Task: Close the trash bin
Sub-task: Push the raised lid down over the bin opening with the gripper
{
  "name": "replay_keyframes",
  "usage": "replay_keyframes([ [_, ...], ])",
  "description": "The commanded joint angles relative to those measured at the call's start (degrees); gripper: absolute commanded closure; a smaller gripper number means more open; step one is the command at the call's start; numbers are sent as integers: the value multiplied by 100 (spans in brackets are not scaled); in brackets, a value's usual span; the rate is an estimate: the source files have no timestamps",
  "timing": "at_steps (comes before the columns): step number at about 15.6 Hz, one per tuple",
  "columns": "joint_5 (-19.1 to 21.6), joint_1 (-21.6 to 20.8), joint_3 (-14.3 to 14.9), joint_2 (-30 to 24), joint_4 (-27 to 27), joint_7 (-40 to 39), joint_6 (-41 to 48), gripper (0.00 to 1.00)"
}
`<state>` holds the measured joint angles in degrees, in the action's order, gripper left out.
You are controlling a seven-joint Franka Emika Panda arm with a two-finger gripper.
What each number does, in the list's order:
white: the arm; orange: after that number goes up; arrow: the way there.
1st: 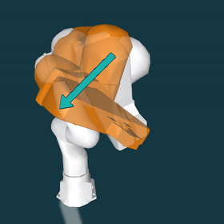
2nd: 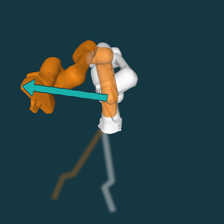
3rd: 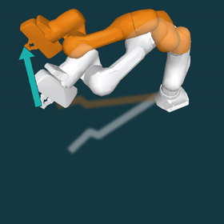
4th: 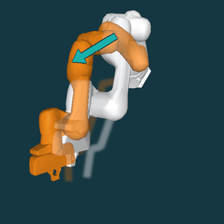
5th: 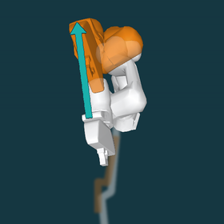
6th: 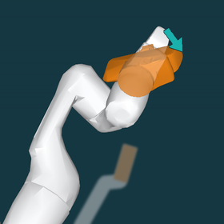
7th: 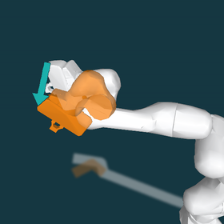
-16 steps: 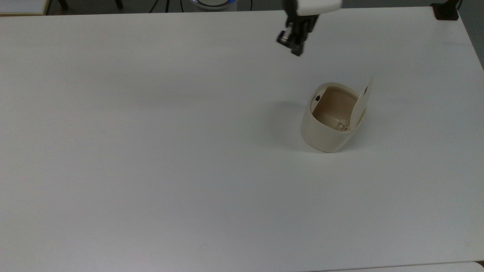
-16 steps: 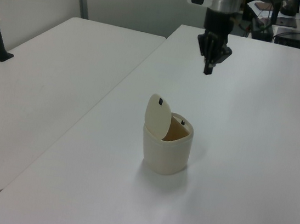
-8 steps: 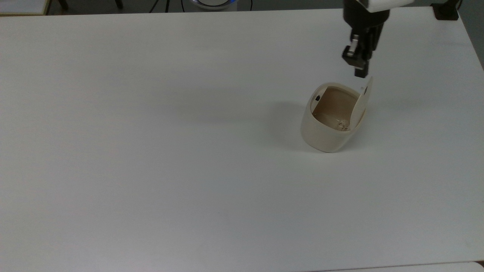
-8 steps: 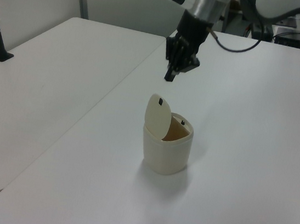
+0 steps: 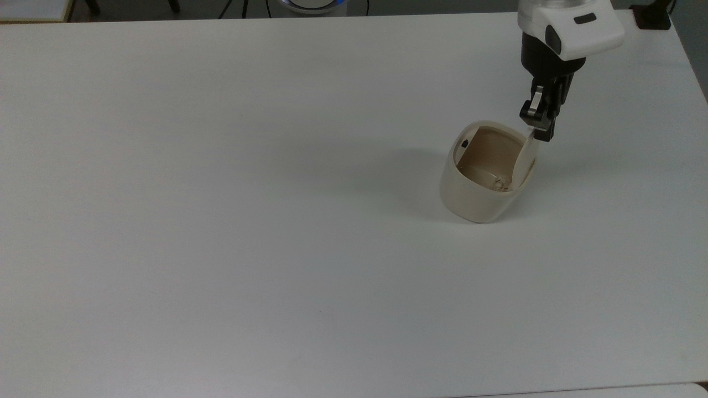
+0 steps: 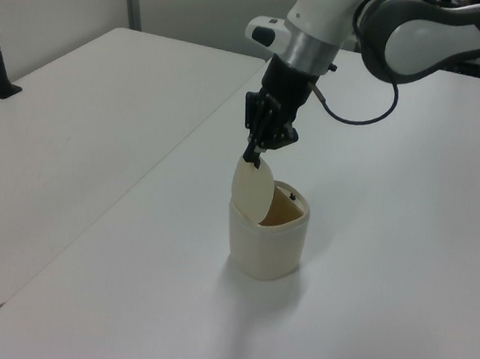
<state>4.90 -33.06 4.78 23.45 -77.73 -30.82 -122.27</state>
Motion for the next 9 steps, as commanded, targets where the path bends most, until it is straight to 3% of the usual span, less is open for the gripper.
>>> replay_keyframes([
  [1,37,-69,102,19,74,-20,36,99],
  [9,-24,-25,111,-25,-49,-205,1011,99],
])
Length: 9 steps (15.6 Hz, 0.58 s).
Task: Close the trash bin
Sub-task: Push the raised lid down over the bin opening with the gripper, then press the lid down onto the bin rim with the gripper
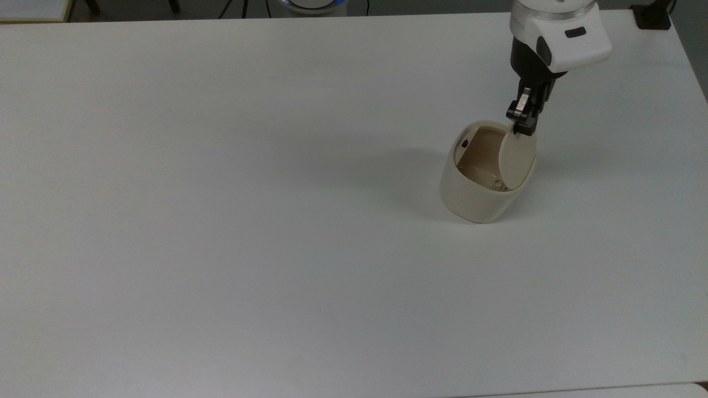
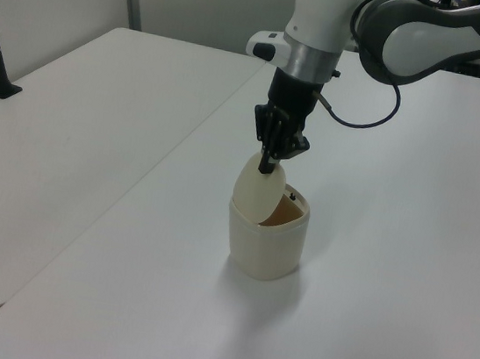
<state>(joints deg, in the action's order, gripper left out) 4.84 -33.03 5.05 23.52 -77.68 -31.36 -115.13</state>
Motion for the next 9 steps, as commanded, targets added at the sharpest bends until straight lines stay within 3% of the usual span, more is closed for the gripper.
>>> replay_keyframes([
  [1,-18,-28,84,-32,-150,-151,368,99],
  [9,-36,16,102,30,-758,-178,281,99],
])
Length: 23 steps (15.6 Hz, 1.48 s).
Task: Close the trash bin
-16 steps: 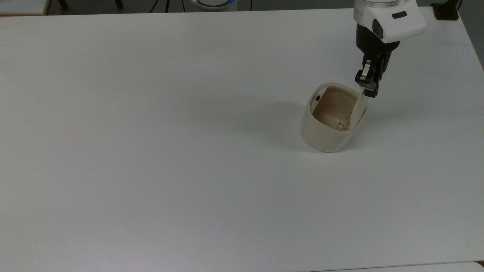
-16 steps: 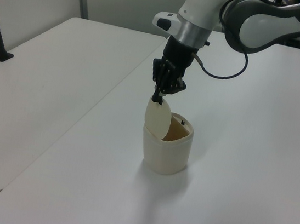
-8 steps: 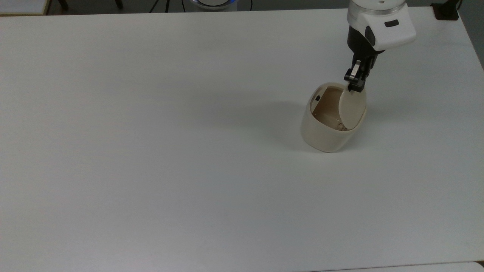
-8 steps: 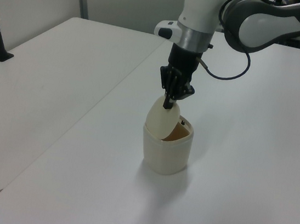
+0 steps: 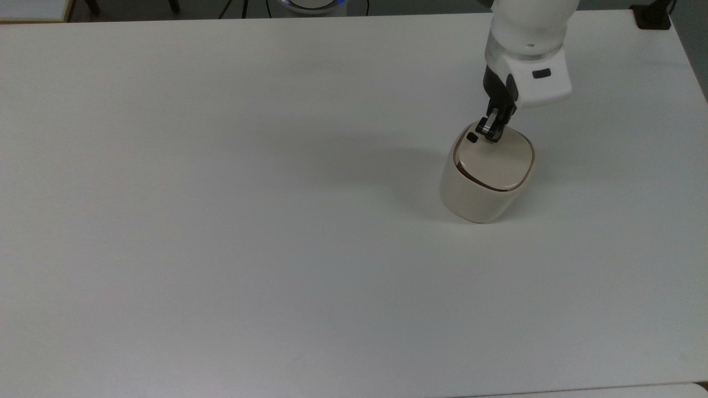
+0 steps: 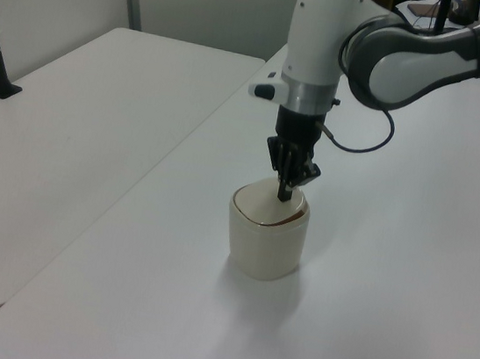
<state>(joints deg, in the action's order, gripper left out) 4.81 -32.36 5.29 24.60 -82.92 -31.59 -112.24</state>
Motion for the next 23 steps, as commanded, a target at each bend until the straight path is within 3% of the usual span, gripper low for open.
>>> replay_keyframes([
  [1,-33,-51,78,-70,-234,-154,-8,99],
  [12,20,-78,69,185,-366,-163,-167,99],
  [17,20,-52,78,-182,-234,47,-70,98],
  [20,-42,246,17,-587,-374,504,52,89],
  [21,-42,352,-1,-701,-374,618,218,79],
  [23,-42,606,-36,-956,-374,1004,701,52],
])
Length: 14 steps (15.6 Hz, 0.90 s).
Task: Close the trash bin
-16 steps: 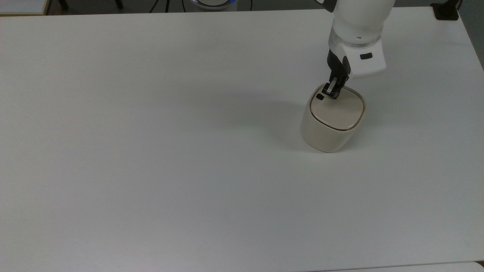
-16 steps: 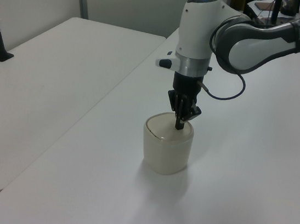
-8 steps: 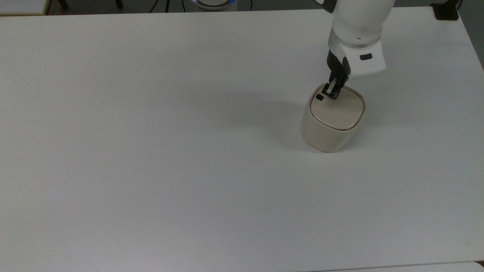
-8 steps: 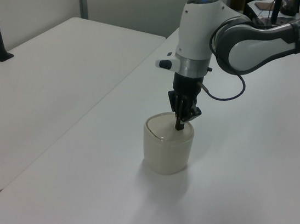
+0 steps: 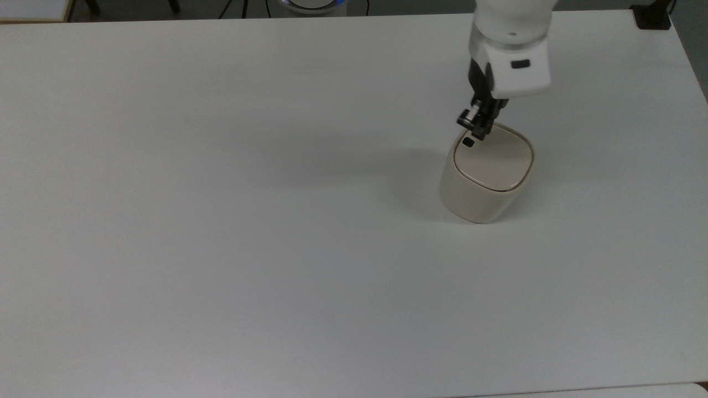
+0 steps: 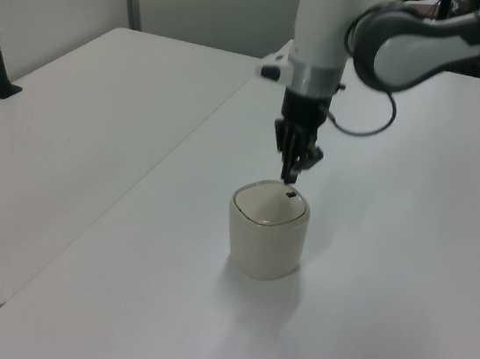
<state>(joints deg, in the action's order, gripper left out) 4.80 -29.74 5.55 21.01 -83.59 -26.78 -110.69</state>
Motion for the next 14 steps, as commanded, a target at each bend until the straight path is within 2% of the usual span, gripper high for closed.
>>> replay_keyframes([
  [1,-41,538,-158,-720,-307,734,783,45],
  [2,-41,731,-238,-826,-307,1040,934,33],
  [3,-49,907,-247,-922,-307,1470,1040,14],
  [4,-76,1039,-247,-984,-324,1918,1128,0],
  [6,-356,1399,-291,-1151,-350,2518,1356,0],
  [9,-603,1944,-397,-1589,-709,2809,1690,0],
  [11,-612,2296,-405,-1941,-1000,3046,1700,0],
  [14,-629,2534,-379,-1978,-1018,3012,1744,0],
])
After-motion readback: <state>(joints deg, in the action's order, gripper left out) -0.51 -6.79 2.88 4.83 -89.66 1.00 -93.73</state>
